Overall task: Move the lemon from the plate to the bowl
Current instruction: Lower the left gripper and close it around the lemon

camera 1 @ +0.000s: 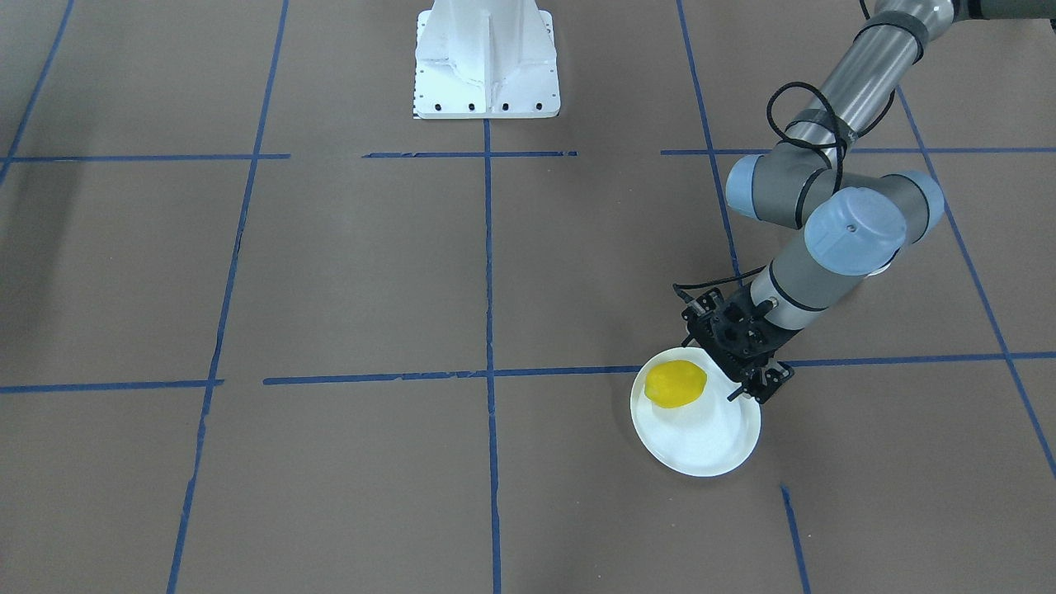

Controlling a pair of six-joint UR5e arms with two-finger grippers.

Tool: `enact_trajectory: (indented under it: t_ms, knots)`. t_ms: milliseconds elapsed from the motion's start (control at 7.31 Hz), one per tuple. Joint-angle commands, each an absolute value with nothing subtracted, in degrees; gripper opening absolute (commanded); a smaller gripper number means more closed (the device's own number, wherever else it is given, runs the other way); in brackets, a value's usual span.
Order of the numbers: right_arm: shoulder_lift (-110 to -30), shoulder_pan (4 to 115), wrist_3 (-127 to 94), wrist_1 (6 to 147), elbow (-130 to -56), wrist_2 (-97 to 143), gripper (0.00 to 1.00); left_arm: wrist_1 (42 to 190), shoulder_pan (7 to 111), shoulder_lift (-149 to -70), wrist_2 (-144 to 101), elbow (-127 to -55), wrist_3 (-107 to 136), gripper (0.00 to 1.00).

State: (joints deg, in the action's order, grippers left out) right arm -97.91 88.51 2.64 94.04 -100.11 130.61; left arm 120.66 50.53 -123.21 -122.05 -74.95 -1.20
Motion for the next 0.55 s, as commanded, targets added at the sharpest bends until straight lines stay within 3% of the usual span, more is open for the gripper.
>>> enact_trajectory:
  t_ms: [0, 411]
  knots:
    - [-97.91, 88.51, 2.64, 94.04, -100.11, 130.61, 1.0, 121.29, 50.1, -125.06, -121.64, -72.0, -3.86, 0.99]
    - [-97.91, 88.51, 2.64, 94.04, -100.11, 130.61, 1.0, 121.29, 48.34, -126.56, -120.32, -69.79, -3.87, 0.97]
